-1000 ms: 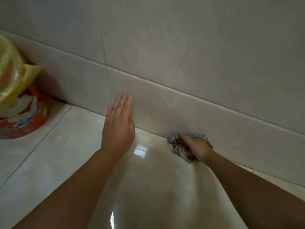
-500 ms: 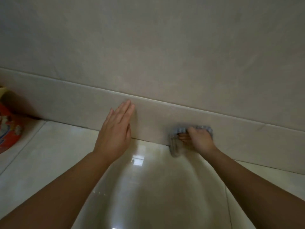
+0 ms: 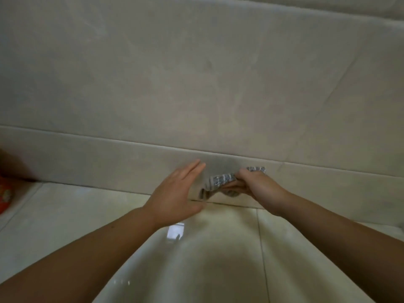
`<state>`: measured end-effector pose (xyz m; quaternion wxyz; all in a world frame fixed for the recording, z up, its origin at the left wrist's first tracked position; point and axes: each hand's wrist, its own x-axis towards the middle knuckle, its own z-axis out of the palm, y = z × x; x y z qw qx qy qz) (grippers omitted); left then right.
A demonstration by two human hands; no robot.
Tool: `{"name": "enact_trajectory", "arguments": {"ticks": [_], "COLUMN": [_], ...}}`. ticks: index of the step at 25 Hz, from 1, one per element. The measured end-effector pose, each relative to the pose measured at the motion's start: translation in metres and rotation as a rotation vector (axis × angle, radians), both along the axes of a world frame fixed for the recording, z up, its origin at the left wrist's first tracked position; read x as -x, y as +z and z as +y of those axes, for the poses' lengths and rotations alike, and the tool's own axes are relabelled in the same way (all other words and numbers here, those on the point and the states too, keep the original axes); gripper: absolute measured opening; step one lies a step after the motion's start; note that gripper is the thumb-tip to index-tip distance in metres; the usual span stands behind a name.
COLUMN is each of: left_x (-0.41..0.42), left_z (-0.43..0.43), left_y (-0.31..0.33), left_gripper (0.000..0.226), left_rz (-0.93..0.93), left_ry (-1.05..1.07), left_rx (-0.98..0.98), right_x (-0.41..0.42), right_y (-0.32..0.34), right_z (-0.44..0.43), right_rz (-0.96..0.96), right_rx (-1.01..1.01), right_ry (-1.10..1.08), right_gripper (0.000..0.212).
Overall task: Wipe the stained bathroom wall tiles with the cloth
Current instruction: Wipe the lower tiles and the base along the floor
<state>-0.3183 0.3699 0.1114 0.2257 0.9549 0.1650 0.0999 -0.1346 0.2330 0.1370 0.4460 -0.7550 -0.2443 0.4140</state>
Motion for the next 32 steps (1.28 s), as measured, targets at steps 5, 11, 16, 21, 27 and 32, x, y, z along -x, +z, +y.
{"name": "enact_trajectory", "arguments": {"ticks": [5,11,16,21,27,32], "left_x": [-0.071,-0.113,-0.145,-0.172,-0.197,-0.226], "left_z": [-0.068,-0.111,-0.152,-0.192,-0.225,-0.25], "left_y": [0.014,0.024,0.022,-0.013,-0.036,-0.042], "left_gripper": [0.055,0.017,0.019,0.068,0.081,0.029], "left_rz": [-0.127,-0.117,-0.034,-0.007,0.148,0.201], "left_ry": [0.032,0.26,0.325,0.337,-0.038,-0.157], "left_rx": [0.503,1.208,1.574,1.269,0.637,0.438], "right_x": [-0.013,-0.068,-0.073,-0.09,-0.095,-0.105], "right_y": [0.047,0.038,-0.011,-0.036,-0.059,-0.073], "right_z": [-0.065,-0.142,-0.182,-0.217,-0.283,-0.316], "right_rz": [0.185,-0.243,0.321,0.005,-0.24,0.272], "right_rx": [-0.174,0.007,-0.095,-0.01,0.062,-0.178], "right_ry": [-0.044,-0.303,-0.197,-0.284,-0.393,-0.703], "right_gripper": [0.038,0.053,0.117,0.063,0.01,0.018]}}
